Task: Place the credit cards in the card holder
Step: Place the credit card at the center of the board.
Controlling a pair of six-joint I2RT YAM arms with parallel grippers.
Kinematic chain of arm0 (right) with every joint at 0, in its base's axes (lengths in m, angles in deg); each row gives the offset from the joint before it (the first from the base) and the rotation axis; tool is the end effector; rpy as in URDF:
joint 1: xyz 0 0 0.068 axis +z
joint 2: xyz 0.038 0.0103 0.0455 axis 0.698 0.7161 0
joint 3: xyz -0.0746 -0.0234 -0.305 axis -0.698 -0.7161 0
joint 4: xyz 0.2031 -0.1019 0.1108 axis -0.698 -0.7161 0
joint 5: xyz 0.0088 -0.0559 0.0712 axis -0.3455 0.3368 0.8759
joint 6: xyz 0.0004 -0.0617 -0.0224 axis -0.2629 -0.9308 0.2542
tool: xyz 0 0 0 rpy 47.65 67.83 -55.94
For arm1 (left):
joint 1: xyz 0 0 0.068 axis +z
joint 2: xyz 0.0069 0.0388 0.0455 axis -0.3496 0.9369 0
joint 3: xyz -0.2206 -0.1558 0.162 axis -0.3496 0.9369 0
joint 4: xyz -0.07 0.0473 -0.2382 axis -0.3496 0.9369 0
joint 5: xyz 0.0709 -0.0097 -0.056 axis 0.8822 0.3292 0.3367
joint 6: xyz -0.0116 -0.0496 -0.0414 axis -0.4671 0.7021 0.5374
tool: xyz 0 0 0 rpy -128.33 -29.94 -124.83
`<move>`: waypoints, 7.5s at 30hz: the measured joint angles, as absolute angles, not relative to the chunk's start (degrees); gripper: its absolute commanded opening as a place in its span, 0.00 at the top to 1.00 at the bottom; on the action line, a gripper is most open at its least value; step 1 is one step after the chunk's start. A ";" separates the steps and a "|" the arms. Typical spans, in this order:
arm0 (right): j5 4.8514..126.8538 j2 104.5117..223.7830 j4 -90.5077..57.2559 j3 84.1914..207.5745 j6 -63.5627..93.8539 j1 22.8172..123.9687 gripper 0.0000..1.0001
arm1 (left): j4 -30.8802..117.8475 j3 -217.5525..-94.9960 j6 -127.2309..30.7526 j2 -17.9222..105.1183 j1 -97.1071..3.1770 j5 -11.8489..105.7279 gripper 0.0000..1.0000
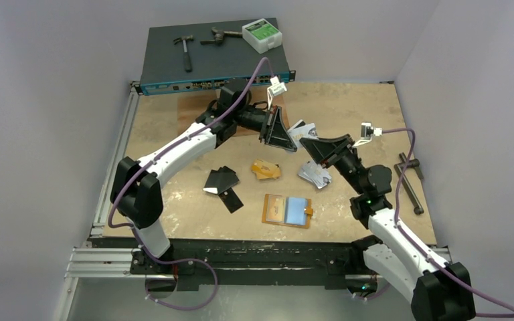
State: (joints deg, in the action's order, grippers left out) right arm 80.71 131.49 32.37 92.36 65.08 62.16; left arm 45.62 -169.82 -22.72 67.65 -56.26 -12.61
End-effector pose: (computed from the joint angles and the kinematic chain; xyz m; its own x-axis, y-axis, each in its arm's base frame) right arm 0.1528 0.0700 0.3384 -0.3233 0.7075 -0.6284 -0.6399 0.3257 0.6960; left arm 0.3001 -0.2754 0.3966 -0.7273 0.2435 -0.6417 0.6415 -0.0912 -0.7617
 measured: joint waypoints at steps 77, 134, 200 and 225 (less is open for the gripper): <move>83.53 126.86 31.63 88.12 73.98 60.58 1.00 | 50.71 -166.08 -29.51 64.92 -52.67 -13.53 0.81; 93.06 125.04 22.69 84.69 72.84 58.18 1.00 | 60.13 -171.37 -37.49 69.36 -54.75 -12.33 0.71; 102.77 109.20 2.80 79.09 72.67 57.98 1.00 | 56.24 -195.37 -27.48 97.79 -59.93 7.94 1.00; 90.02 106.16 -35.65 94.30 57.43 57.98 1.00 | 61.12 -196.09 -35.48 106.25 -64.39 15.13 1.00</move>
State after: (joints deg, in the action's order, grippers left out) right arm 90.02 106.16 -35.65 94.30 57.43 57.98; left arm 61.12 -196.09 -35.48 106.25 -64.39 15.13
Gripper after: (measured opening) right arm 0.004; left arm 0.006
